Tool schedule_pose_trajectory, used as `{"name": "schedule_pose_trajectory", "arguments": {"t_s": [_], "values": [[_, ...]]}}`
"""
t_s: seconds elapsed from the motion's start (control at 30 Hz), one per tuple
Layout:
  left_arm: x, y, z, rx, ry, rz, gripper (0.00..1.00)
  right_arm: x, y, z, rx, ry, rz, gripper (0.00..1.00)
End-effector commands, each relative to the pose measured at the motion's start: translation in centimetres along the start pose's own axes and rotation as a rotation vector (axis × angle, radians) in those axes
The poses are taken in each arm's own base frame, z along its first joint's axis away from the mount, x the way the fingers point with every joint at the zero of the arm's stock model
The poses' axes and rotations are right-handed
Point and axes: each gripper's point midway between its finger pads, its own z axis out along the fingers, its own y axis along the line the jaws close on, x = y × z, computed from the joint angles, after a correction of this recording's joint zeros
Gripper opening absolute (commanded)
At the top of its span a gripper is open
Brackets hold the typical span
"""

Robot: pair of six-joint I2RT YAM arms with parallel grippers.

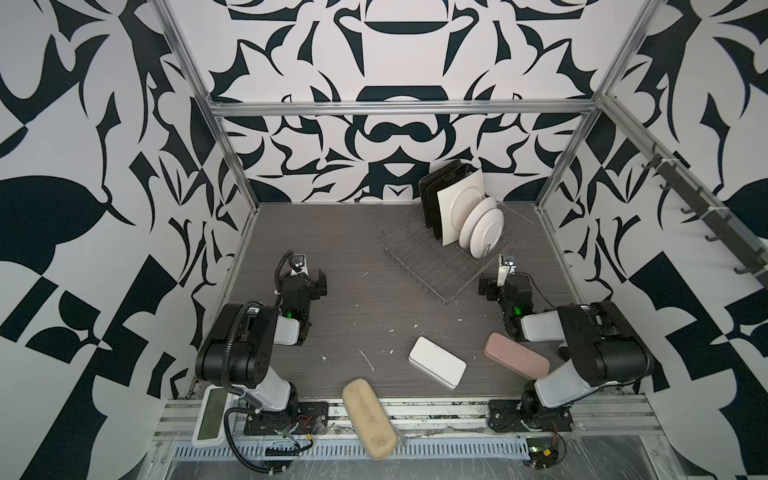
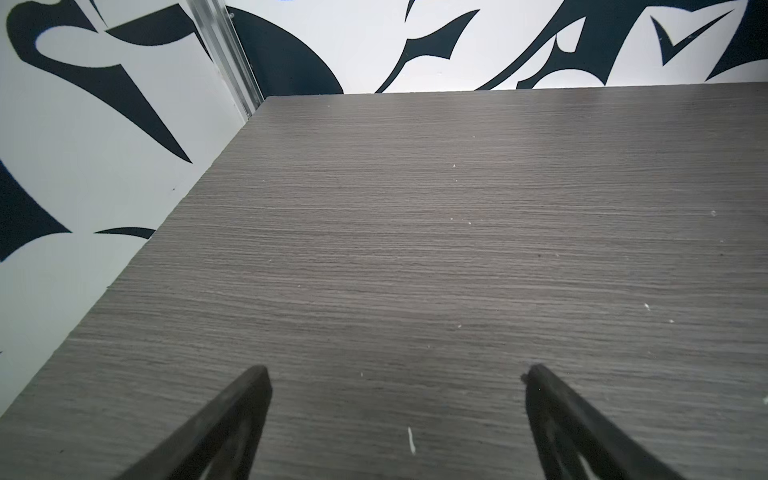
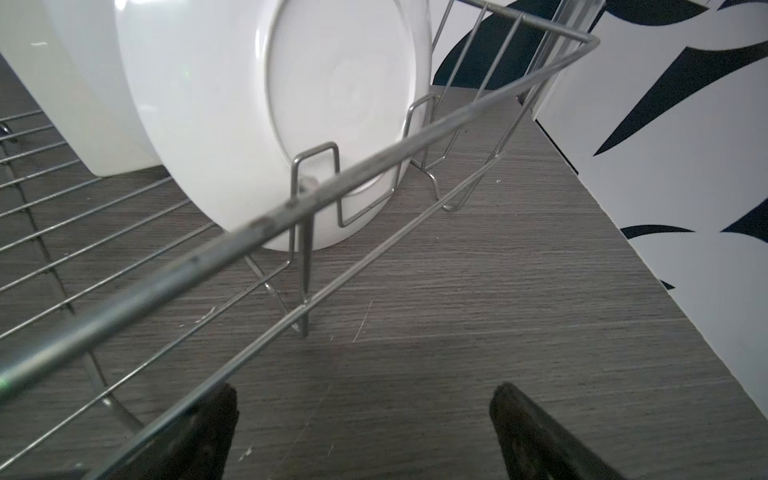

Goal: Unload the plates from the dish rack

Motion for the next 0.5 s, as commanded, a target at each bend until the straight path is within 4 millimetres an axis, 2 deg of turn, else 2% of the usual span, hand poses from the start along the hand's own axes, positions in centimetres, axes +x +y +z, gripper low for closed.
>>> {"name": "schedule_pose_trajectory", "arguments": {"t_s": [0.0,0.47], "values": [[-1.2,0.05,-0.07,0.003,-0.04,-0.012,0.99,-1.23,0.45,-0.06,-0.025,-0.043,-0.007,0.99],[-1.19,-0.06,0.01,0.007,-0.035,-0.009,0.99,-1.15,0.45,-0.07,-0.025,-0.042,-0.007,0.99]]}}
